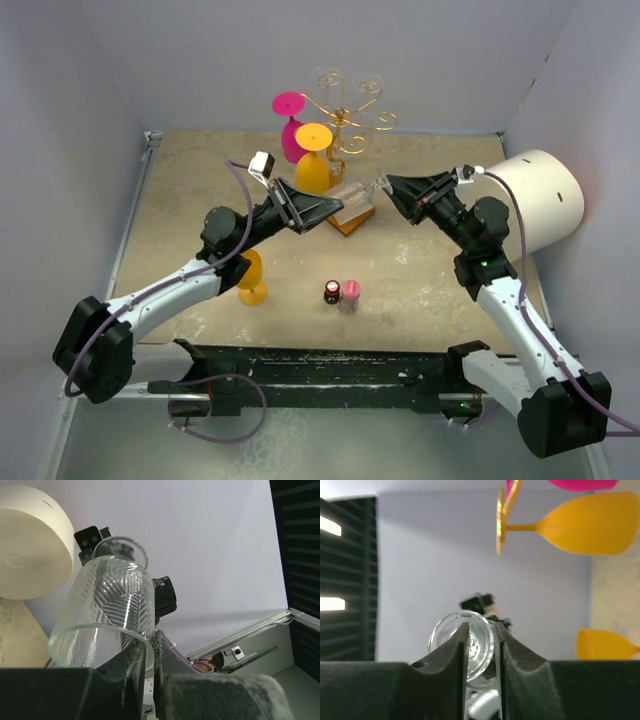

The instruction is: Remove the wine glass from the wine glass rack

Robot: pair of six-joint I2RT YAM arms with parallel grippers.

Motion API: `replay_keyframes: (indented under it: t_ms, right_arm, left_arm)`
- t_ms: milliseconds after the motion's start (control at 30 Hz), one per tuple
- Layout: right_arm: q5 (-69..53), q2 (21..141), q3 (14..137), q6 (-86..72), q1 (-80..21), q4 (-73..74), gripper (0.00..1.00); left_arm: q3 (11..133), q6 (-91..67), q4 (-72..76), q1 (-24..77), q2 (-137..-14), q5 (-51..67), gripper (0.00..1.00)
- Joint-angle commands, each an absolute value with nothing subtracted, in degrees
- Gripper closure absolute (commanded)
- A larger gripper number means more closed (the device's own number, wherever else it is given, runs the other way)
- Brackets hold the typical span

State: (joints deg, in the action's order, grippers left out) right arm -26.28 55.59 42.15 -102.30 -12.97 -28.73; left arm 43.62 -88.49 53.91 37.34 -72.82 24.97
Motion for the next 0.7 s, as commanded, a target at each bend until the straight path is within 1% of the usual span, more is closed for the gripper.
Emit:
replay_keyframes:
  t_ms: [0, 67, 167, 333, 433, 600, 667]
  right_arm:
    - [-27.8, 52.3, 40.1, -85.5, -13.4, -26.1, 0.63]
    - [-26.7, 50.8, 39.2, -81.1, -13.0, -23.6, 0.52]
    - [-24.8, 48.7, 39.5, -73.0, -11.9, -16.1, 0.41]
    - [-19.2, 45.6, 44.2, -59.6, -10.2, -1.3, 0.23]
    - [-15.0, 44.4, 47.6, -52.7, -10.2, 5.4, 0.15]
    - [-6.4, 43.7, 51.2, -44.1, -10.2, 13.7, 0.00]
    - [-3.4, 43.8, 52.3, -41.1, -10.2, 15.6, 0.00]
  left_arm:
    - [43.1, -83.0, 49.5, 37.5, -65.6, 22.9, 1.00]
    - [42.0, -81.3, 46.5, 37.5, -63.0, 22.1, 1.00]
    - [42.5, -77.1, 38.2, 37.4, -59.1, 21.7, 1.00]
    - [46.8, -67.7, 14.8, 37.4, -52.4, 18.8, 1.00]
    - [52.0, -61.0, -0.9, 37.4, -49.3, 15.3, 1.00]
    - [66.0, -49.7, -26.9, 37.4, -47.1, 4.9, 1.00]
    - [71.0, -45.3, -34.9, 37.4, -47.5, 1.1, 1.00]
